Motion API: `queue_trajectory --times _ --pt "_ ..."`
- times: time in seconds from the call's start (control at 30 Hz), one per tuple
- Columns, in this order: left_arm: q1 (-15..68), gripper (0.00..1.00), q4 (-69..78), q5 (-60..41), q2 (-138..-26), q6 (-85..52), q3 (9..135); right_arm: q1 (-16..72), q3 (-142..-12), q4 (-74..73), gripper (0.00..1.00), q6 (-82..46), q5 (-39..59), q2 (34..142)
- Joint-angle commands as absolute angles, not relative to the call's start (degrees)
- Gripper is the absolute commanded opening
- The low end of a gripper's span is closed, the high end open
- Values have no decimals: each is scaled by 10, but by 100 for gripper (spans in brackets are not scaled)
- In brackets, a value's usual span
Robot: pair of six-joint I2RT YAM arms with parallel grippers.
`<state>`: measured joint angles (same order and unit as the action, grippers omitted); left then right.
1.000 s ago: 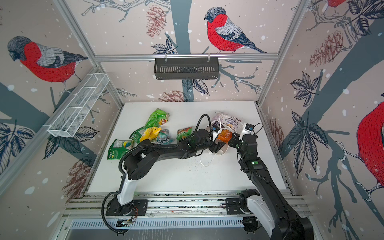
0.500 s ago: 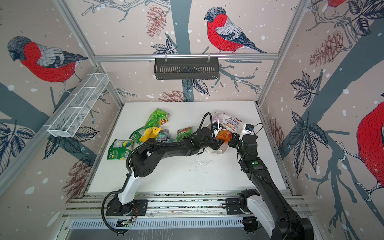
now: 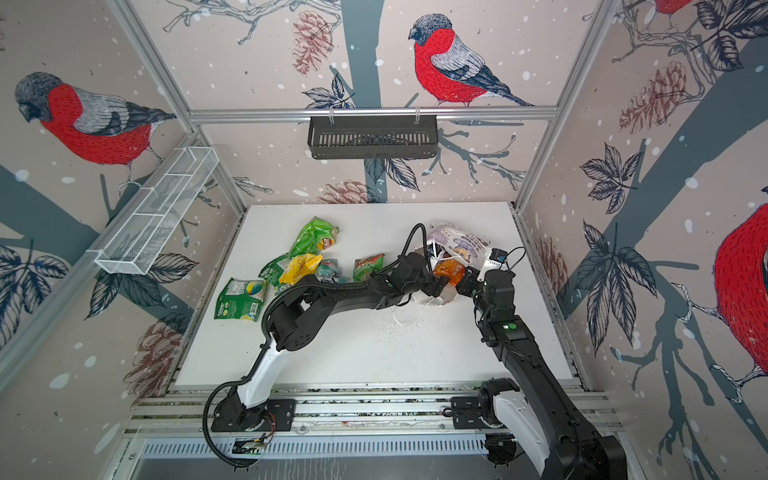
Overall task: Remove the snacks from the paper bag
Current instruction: 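Lower the left gripper into the bag toward the orange chip packet, then close the left gripper on the orange chip packet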
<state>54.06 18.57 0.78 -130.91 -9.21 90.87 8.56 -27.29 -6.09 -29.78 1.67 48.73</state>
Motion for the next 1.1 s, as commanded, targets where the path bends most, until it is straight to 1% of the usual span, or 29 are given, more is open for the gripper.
queue_trajectory --times 0.0,0.07,0.27,0.4,0.47,0.5,0.53,0.83,0.97,1.07 --pt "537 88 164 26 -1322 -105 927 85 -272 -79 0 -293 22 487" --pt "538 90 160 21 -1329 -107 935 85 -272 -80 0 -291 21 487" --pt "537 90 176 23 -1344 -125 943 85 -268 -90 0 -293 28 491" --pt "536 83 174 27 -1363 -154 968 85 -263 -98 0 -294 33 493" --pt "536 76 179 22 -1372 -164 977 84 -263 -98 0 -294 33 493" --pt "536 73 182 21 -1374 -168 979 84 -263 -98 0 -294 33 492" --pt "536 72 187 21 -1376 -170 979 84 -264 -97 0 -294 33 492" --pt "538 71 241 12 -1360 -138 928 83 -267 -90 0 -286 23 491" --pt "538 69 232 -7 -1371 -134 947 83 -267 -94 0 -286 26 498" --pt "539 72 214 -13 -1386 -131 972 83 -266 -95 0 -283 27 499"
